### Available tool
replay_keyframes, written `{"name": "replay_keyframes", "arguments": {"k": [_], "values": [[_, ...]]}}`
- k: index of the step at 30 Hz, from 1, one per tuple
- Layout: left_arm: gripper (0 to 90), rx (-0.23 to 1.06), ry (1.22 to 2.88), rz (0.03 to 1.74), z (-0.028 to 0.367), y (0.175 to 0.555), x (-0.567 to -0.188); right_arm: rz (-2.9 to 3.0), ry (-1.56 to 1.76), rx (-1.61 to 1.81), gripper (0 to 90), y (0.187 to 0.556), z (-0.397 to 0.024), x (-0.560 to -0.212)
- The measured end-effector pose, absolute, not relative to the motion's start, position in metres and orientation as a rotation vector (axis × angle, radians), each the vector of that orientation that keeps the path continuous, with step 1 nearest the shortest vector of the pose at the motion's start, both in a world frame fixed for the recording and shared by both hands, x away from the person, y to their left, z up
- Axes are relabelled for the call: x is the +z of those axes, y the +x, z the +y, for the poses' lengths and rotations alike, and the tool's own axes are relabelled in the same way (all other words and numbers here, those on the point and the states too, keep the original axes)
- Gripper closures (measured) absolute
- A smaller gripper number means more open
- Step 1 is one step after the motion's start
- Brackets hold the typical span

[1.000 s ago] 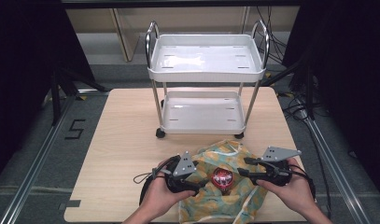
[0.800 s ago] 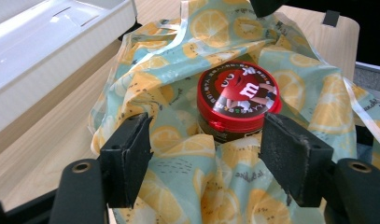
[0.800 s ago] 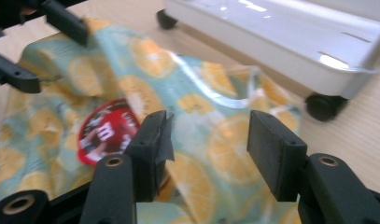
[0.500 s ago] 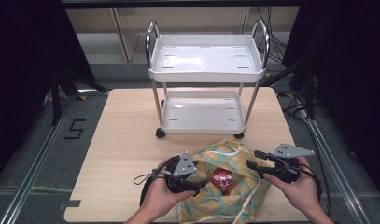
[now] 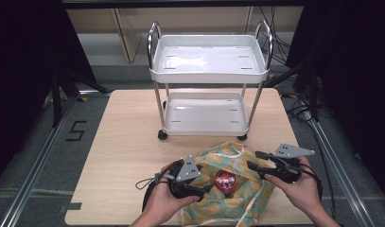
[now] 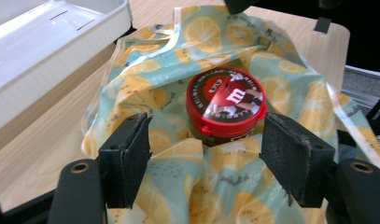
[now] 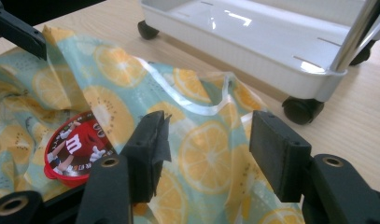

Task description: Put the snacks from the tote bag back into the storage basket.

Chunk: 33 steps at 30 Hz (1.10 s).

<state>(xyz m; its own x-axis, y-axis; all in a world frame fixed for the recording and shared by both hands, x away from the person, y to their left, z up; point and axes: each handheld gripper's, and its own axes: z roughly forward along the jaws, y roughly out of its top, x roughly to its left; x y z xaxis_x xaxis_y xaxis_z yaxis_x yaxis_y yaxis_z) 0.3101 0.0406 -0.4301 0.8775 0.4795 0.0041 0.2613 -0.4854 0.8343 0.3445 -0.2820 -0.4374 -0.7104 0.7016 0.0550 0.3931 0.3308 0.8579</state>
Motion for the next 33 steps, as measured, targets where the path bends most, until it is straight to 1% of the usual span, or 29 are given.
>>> {"name": "replay_keyframes", "arguments": {"k": [4, 7, 11, 13, 23, 33], "values": [[32.0, 0.306, 2.095, 0.509, 0.036, 0.307, -0.423, 2.303, 1.012, 1.338, 45.8, 0.341, -0.280, -0.440], [31.9, 0.291, 2.084, 0.469, 0.031, 0.307, -0.419, 2.281, 1.004, 1.319, 45.4, 0.340, -0.281, -0.441], [31.9, 0.270, 2.081, 0.463, 0.029, 0.305, -0.419, 2.270, 1.014, 1.314, 45.0, 0.338, -0.282, -0.441], [31.9, 0.278, 2.080, 0.472, 0.028, 0.304, -0.420, 2.259, 0.997, 1.304, 44.9, 0.338, -0.281, -0.442], [31.3, 0.228, 2.111, 0.460, 0.014, 0.306, -0.429, 2.261, 0.998, 1.309, 43.9, 0.338, -0.281, -0.441], [30.0, 0.208, 2.171, 0.464, -0.001, 0.317, -0.447, 2.259, 0.987, 1.303, 43.2, 0.337, -0.281, -0.440]]}}
